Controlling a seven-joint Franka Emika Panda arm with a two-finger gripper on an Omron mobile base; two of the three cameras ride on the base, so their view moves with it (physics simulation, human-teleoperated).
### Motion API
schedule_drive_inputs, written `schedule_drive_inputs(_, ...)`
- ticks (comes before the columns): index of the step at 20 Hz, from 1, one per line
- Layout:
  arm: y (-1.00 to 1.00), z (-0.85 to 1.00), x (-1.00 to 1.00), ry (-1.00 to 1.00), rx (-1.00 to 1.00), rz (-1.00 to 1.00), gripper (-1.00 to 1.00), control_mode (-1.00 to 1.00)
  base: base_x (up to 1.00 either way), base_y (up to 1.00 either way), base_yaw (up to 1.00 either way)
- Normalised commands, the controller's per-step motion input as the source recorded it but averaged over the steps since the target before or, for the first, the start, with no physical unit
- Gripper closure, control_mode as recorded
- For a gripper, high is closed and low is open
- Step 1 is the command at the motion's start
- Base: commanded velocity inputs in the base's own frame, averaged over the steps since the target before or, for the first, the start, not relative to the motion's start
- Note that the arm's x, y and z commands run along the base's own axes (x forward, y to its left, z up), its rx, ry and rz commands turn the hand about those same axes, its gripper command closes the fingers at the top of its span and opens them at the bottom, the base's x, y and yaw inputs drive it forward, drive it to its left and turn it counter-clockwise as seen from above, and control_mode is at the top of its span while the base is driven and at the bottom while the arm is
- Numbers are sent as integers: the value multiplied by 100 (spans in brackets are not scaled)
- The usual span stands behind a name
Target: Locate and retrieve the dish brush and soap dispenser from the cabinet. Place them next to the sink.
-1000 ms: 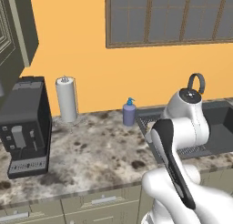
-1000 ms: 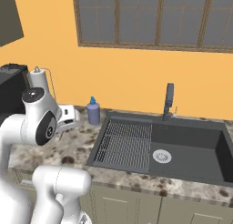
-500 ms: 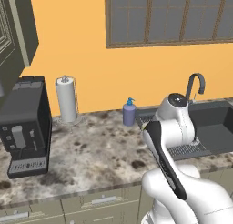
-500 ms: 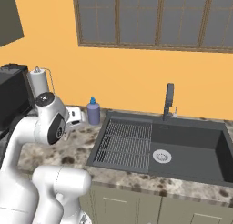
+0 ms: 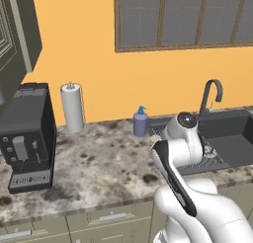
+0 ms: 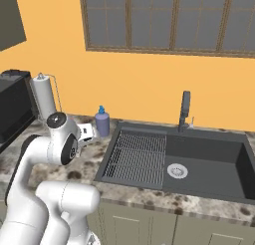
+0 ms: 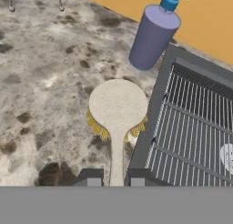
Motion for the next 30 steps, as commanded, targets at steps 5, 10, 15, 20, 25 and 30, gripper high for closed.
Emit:
schedule_drive_inputs(5, 0, -41, 29, -1, 0, 4, 100, -100, 0, 0, 0)
schedule_drive_inputs(10, 5, -43, 28, 7, 0, 3, 100, -100, 0, 0, 0)
schedule_drive_inputs(15, 8, -51, 21, 8, 0, 2, 100, -100, 0, 0, 0)
schedule_drive_inputs(20, 5, -43, 25, 3, 0, 2, 100, -100, 0, 0, 0)
schedule_drive_inputs(25, 0, -30, 26, 0, 0, 3, 100, -100, 0, 0, 0)
schedule_drive_inputs(30, -1, -33, 26, 0, 0, 4, 100, -100, 0, 0, 0)
